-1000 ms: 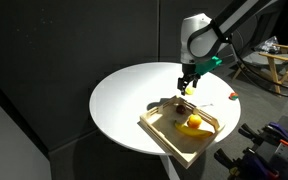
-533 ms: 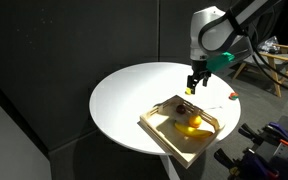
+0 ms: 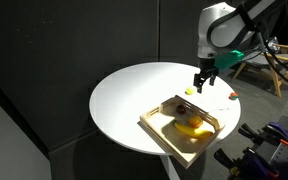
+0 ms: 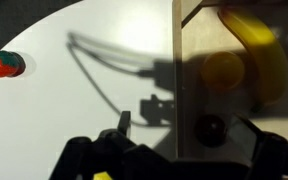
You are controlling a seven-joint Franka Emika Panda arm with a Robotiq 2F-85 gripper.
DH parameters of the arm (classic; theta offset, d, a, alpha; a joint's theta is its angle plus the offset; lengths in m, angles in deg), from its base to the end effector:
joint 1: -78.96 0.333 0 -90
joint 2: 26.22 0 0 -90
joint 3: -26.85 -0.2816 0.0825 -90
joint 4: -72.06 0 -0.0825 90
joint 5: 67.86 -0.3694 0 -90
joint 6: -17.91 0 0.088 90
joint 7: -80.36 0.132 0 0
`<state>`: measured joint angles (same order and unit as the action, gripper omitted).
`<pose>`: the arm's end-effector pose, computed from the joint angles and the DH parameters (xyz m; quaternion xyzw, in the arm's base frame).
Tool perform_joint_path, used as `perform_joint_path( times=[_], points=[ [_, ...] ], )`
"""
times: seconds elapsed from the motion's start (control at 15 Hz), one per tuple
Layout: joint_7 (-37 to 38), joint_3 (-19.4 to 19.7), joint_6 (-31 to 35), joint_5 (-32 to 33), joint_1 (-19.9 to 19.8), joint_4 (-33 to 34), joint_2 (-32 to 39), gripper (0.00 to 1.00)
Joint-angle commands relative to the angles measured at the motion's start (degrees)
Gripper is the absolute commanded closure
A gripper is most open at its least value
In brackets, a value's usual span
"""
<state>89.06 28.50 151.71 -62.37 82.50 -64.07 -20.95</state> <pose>0.4727 0.0121 0.2263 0.9970 -0.0239 -0.0628 0.0396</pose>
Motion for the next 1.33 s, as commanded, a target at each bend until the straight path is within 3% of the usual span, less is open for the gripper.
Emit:
perform_joint_path(
  times=[0.0,0.53,1.27],
  points=[
    [-1.2,-0.6,-1.1,1.0,-1.0,-1.6,-2.4,0.00],
    [-6.3,-1.9,-0.6,1.4,-0.4,-0.1,-1.2,0.00],
    [-5.4,-4.0,3.9,-0.6,0.3,3.1,4.1,0.00]
  ],
)
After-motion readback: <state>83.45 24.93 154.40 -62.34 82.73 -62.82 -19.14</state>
